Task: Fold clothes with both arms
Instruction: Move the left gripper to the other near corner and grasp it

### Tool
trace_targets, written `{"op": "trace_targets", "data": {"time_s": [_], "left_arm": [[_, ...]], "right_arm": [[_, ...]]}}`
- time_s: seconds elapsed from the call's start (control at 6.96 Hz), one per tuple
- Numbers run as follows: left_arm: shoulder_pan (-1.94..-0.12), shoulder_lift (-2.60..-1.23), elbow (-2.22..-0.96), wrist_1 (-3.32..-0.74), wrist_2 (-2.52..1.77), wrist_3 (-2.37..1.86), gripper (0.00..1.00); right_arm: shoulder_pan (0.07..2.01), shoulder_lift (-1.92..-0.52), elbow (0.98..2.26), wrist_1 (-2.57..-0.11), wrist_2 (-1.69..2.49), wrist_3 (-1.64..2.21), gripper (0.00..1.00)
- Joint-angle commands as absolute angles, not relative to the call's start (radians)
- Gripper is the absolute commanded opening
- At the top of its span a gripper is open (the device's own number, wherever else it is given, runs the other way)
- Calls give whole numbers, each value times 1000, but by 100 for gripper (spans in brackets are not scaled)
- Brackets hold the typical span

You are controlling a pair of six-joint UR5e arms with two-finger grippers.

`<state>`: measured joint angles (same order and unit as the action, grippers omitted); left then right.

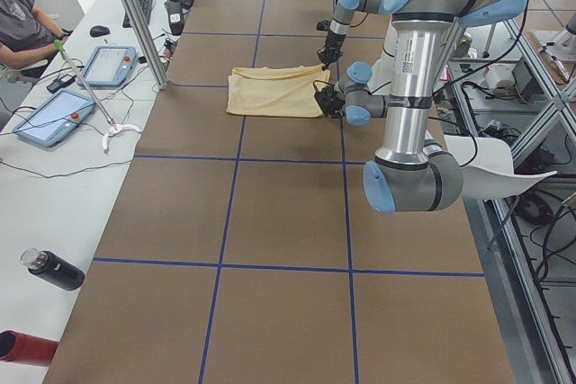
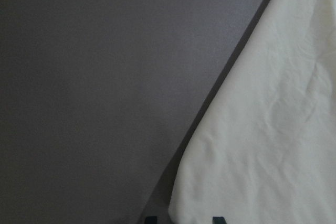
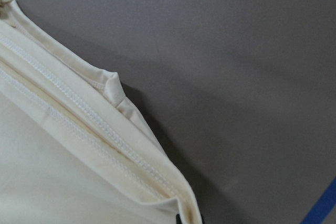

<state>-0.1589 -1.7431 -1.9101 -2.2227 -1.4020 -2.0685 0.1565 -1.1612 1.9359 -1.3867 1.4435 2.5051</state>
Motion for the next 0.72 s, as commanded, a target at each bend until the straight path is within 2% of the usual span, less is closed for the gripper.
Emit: {"op": "trace_targets", "data": {"time_s": [0.0, 0.57], "left_arm": [[-158, -1743, -1911, -2223, -1401, -2085, 0], [-158, -1701, -1957, -2224, -1408, -2069, 0]], "right_arm": [[156, -1161, 1936, -1387, 1443, 2505, 0], [158, -1164, 1944, -1387, 1442, 2507, 0]]}}
